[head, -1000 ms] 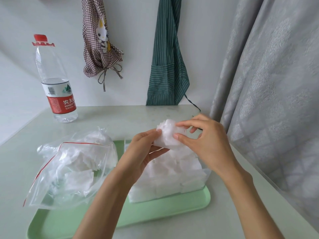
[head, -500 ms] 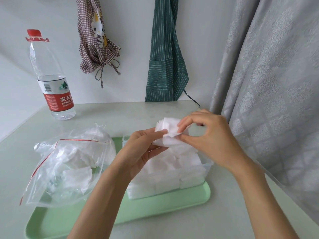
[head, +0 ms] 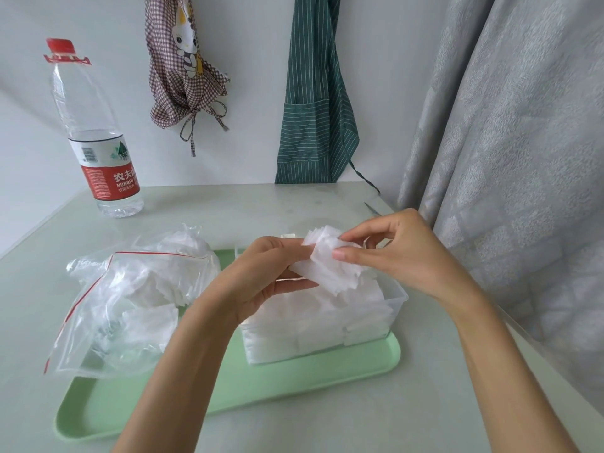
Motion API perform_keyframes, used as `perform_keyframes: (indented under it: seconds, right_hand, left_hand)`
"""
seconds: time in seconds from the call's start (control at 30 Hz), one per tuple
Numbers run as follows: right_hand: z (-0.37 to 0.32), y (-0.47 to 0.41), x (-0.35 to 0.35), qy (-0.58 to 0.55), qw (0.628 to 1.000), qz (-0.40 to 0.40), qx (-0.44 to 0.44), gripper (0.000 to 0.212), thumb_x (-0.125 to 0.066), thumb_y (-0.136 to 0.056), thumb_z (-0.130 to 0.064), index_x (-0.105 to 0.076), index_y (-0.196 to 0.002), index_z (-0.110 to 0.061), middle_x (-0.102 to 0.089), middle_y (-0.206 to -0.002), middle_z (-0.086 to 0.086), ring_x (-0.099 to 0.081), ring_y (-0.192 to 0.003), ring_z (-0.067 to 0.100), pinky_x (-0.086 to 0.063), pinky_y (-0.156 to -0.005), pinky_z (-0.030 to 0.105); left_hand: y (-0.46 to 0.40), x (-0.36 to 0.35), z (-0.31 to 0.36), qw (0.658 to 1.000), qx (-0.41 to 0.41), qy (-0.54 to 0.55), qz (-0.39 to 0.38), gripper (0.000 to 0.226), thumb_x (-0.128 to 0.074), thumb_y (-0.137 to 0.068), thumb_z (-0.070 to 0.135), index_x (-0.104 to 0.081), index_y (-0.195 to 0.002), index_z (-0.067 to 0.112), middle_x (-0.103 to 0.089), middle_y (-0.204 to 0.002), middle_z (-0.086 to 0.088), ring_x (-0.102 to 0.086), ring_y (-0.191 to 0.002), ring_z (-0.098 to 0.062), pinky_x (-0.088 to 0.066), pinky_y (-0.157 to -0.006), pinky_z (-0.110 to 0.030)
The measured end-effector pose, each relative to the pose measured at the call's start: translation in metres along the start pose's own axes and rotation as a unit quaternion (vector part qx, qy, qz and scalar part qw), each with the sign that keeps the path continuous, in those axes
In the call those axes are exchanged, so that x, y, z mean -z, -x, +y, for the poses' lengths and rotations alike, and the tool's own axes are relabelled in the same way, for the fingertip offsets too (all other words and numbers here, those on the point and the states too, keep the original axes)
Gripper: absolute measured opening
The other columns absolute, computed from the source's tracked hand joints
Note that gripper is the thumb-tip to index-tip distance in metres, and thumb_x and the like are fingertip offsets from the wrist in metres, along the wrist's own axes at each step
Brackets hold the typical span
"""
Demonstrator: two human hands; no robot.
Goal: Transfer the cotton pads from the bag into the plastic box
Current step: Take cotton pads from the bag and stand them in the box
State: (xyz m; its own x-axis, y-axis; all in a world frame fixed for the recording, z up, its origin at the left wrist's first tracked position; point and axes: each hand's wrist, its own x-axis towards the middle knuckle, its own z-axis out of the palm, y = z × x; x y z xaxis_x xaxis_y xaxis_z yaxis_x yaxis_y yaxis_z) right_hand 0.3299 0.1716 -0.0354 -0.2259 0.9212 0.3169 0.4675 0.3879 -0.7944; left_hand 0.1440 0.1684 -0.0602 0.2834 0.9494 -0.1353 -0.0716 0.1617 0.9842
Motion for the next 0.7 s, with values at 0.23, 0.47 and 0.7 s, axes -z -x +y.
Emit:
perform_keyframes:
  seconds: [0.23, 0.47, 0.7]
  right_hand:
    - [0.010, -0.003, -0.007, 0.125, 0.989, 0.049, 0.055, 0.024, -0.082, -0.063, -0.040, -0.070, -0.084, -0.042, -0.058, -0.084, -0.013, -0.052, -0.077, 0.009, -0.038, -0.066, 0.019]
    - [0.006, -0.002, -0.017, 0.162, 0.950, 0.164, 0.212, 0.011, -0.078, -0.070, -0.019, -0.068, -0.074, -0.021, -0.068, -0.097, -0.013, -0.060, -0.100, 0.007, -0.047, -0.087, 0.032]
    - [0.000, -0.006, 0.025, -0.058, 0.995, 0.055, 0.063, 0.017, -0.070, -0.082, -0.004, -0.061, -0.088, -0.018, -0.072, -0.087, -0.005, -0.068, -0.082, 0.005, -0.053, -0.077, 0.016]
  left_hand:
    - [0.000, 0.003, 0.002, 1.000, 0.016, 0.010, -0.002, 0.024, -0.052, -0.094, 0.012, -0.068, -0.108, 0.001, -0.070, -0.107, -0.018, -0.067, -0.096, -0.025, -0.057, -0.083, -0.031]
    - [-0.001, -0.003, 0.008, 0.984, 0.007, 0.172, 0.048, 0.017, -0.049, -0.092, 0.003, -0.066, -0.090, 0.000, -0.070, -0.074, -0.009, -0.068, -0.063, -0.014, -0.059, -0.073, -0.029]
    - [-0.002, 0.011, 0.008, 0.980, -0.028, 0.152, 0.127, 0.011, -0.053, -0.091, 0.002, -0.063, -0.090, -0.002, -0.064, -0.085, -0.015, -0.066, -0.071, -0.021, -0.060, -0.063, -0.029]
